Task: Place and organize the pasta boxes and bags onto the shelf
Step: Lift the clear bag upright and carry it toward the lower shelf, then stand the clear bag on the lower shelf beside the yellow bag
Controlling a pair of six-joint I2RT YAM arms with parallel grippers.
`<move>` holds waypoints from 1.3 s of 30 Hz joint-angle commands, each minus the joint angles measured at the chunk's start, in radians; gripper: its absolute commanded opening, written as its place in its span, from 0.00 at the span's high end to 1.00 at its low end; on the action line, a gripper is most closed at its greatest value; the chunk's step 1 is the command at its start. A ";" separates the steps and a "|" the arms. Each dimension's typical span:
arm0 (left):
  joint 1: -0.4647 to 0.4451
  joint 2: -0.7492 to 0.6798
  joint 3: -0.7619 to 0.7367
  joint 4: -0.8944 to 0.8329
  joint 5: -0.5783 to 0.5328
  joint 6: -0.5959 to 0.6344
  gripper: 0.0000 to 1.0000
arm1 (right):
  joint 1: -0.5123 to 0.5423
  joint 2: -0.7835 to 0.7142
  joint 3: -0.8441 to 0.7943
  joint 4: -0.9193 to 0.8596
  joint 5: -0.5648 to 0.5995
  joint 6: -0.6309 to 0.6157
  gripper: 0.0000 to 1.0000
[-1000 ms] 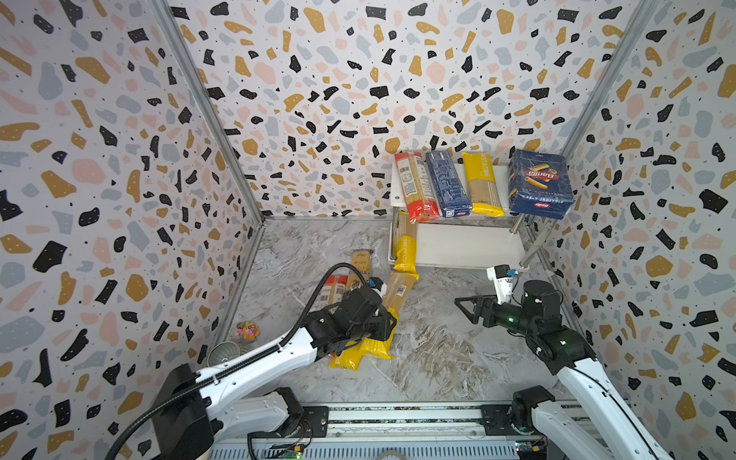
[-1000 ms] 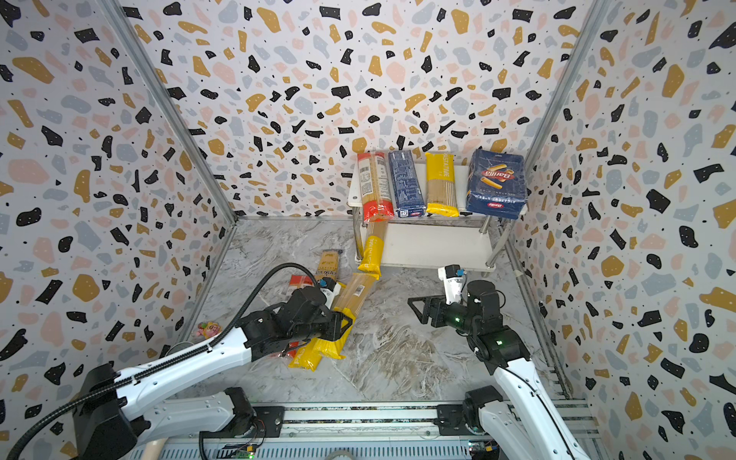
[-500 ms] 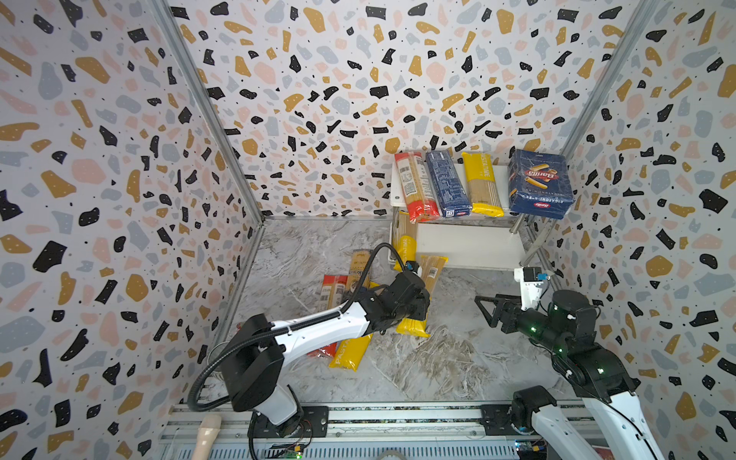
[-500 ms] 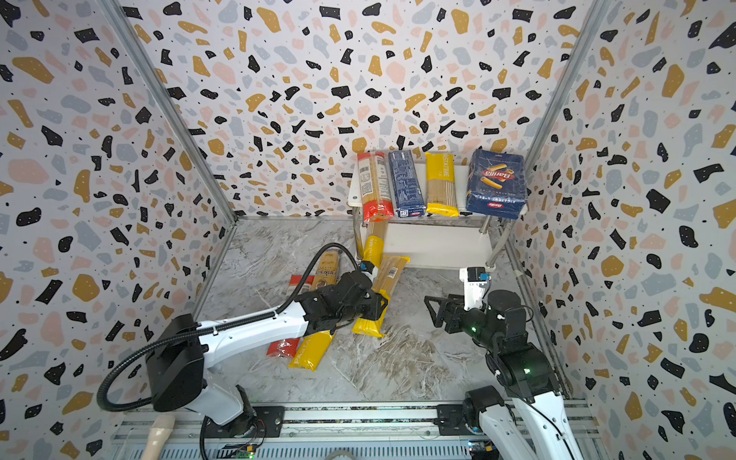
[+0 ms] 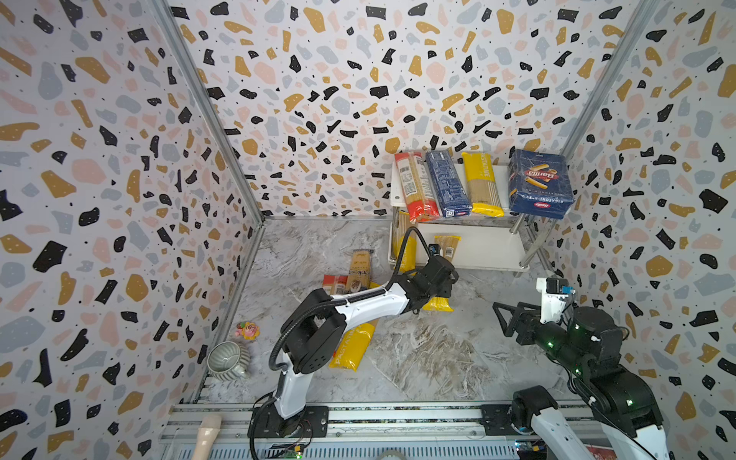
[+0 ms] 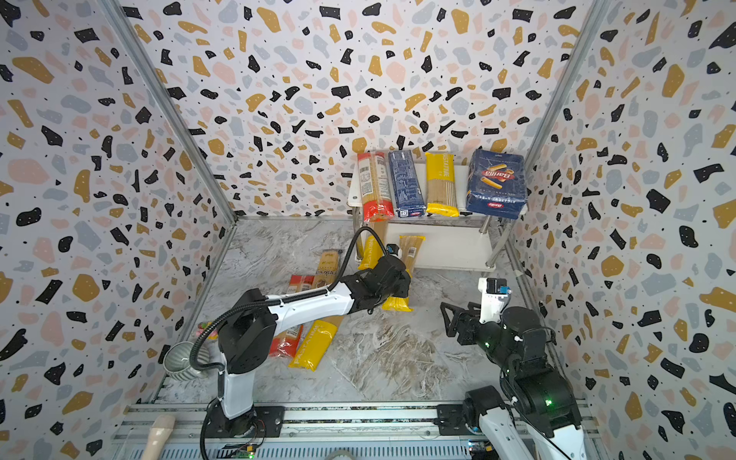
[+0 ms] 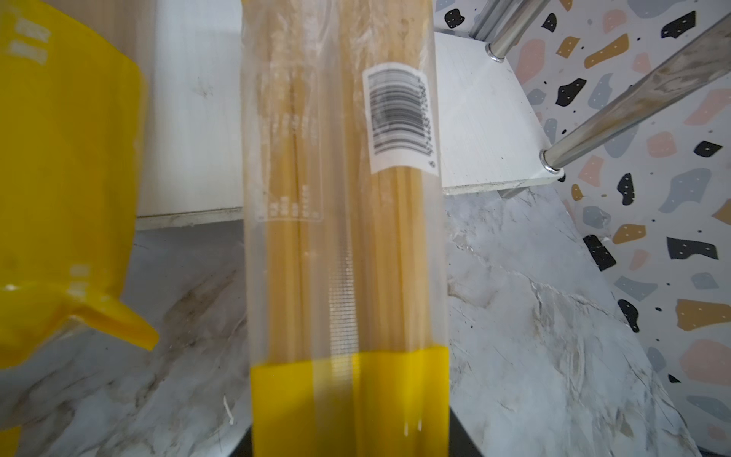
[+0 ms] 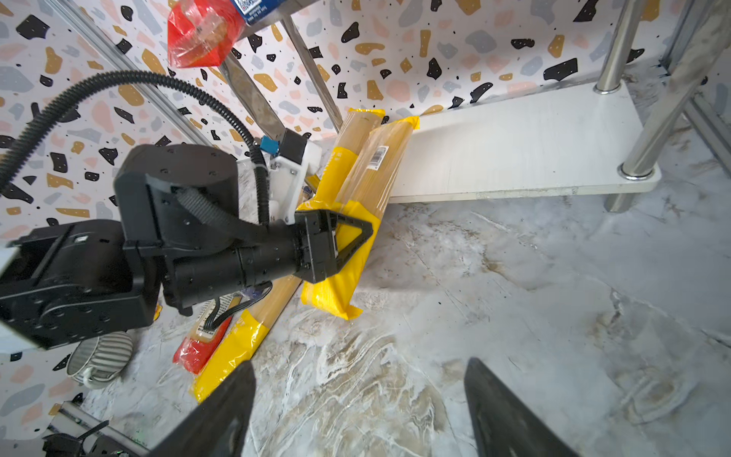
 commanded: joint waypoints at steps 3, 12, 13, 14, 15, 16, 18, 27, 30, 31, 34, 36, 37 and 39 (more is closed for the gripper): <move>0.004 0.019 0.136 0.139 -0.106 0.032 1.00 | -0.003 -0.018 0.005 -0.056 0.006 -0.012 0.17; 0.041 0.138 0.293 0.102 -0.138 0.058 1.00 | -0.003 0.016 0.015 -0.060 0.022 -0.012 0.17; 0.050 0.148 0.303 0.104 -0.136 0.058 1.00 | -0.004 0.021 0.015 -0.058 0.025 -0.011 0.17; 0.060 0.158 0.315 0.104 -0.129 0.058 1.00 | -0.004 0.025 0.015 -0.058 0.026 -0.012 0.17; 0.069 0.170 0.326 0.103 -0.127 0.058 1.00 | -0.004 0.030 0.015 -0.055 0.028 -0.011 0.17; 0.077 0.177 0.333 0.101 -0.126 0.059 1.00 | -0.004 0.033 0.016 -0.054 0.032 -0.012 0.17; 0.095 0.193 0.346 0.103 -0.121 0.064 1.00 | -0.004 0.042 0.021 -0.049 0.038 -0.012 0.17; 0.148 0.250 0.398 0.093 -0.101 0.089 1.00 | -0.004 0.076 0.022 -0.024 0.057 -0.001 0.17; 0.158 0.260 0.405 0.098 -0.100 0.096 1.00 | -0.004 0.086 0.025 -0.018 0.060 0.001 0.17; 0.161 0.264 0.410 0.099 -0.097 0.098 1.00 | -0.004 0.091 0.025 -0.018 0.063 0.001 0.17; 0.164 0.280 0.432 0.092 -0.098 0.106 1.00 | -0.004 0.093 0.025 -0.014 0.071 0.001 0.17; 0.165 0.291 0.441 0.092 -0.092 0.108 1.00 | -0.004 0.095 0.025 -0.011 0.076 0.001 0.17; 0.165 0.295 0.447 0.091 -0.089 0.110 1.00 | -0.004 0.097 0.025 -0.011 0.079 0.001 0.17; 0.166 0.303 0.463 0.082 -0.086 0.113 1.00 | -0.004 0.101 0.022 -0.006 0.080 0.001 0.17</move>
